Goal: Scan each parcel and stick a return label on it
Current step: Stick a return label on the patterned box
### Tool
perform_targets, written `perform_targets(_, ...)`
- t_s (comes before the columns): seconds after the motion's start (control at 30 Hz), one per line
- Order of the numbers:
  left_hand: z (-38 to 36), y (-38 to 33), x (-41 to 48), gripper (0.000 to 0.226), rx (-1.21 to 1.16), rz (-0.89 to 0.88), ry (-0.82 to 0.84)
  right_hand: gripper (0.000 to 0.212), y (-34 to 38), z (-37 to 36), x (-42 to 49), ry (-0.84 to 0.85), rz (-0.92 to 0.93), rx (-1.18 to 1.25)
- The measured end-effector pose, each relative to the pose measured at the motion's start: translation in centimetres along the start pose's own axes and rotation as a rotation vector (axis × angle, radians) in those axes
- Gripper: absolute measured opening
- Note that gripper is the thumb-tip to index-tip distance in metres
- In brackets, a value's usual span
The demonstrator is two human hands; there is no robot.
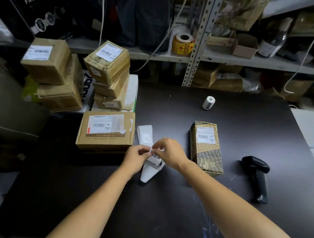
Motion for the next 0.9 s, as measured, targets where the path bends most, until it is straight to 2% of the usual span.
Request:
perform_targets(0.27,0.4,0.5,-0.2,0.014,0.097,-0.037,0.01,0.013,0.1,-0.3,0.7,0.116,-0.044,0.03)
perform_targets(0.57,0.6,0.2,-0.5,0.021,-0.01,-0.036,-0.013,0.015,0.3,-0.1,0.8,0.114,-0.071,0.082)
perform_targets(0.77,0.8,0.1,-0.7,0.016,-0.005,-0.04,-0.014,0.025,-0.1,-0.4,0.3,0.152,-0.055,0.157)
perform_targets(0.9,0.6,0.4,-1.1,0.018,0.0,-0.045,-0.003,0.019,-0.5,-0.6,0.4,0.131,-0.068,0.135)
Point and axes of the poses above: each hand's wrist, its own x-axis towards the middle knuckle, its own z-axis out of the back of the hand, y = z × x, the point moved 3 cm from there along x, towards the middle knuckle
